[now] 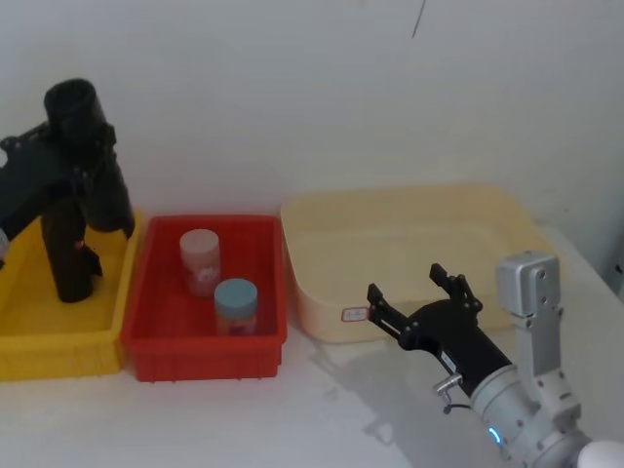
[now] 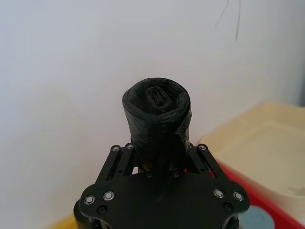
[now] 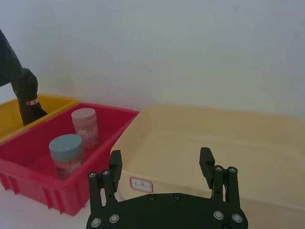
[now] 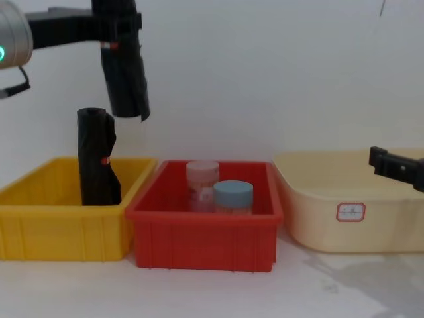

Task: Pick up the garbage bag with the one hand and transfer it to the other hand.

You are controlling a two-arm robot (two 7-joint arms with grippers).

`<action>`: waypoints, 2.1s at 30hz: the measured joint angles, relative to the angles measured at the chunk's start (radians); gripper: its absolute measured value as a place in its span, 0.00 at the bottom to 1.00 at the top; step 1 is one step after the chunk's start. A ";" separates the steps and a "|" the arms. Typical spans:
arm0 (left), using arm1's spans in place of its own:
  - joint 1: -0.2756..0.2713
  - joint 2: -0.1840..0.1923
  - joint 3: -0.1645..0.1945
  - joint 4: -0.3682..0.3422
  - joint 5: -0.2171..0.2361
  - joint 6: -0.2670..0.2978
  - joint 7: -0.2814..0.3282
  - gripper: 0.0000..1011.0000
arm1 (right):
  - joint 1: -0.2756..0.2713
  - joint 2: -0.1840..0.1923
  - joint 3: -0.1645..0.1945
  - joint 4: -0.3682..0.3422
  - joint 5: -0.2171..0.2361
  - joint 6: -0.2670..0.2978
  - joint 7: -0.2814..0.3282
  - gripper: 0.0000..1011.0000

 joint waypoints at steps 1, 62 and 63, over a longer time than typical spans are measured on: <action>-0.006 -0.002 0.000 -0.003 -0.006 0.002 -0.005 0.37 | 0.003 -0.001 0.000 0.001 0.000 0.000 0.002 0.99; -0.320 -0.153 0.261 0.322 -0.163 0.087 -0.404 0.37 | 0.342 0.040 -0.111 0.179 0.129 0.069 0.350 0.99; -0.325 -0.153 0.267 0.324 -0.162 0.088 -0.411 0.37 | 0.344 0.038 -0.110 0.183 0.132 0.073 0.349 0.99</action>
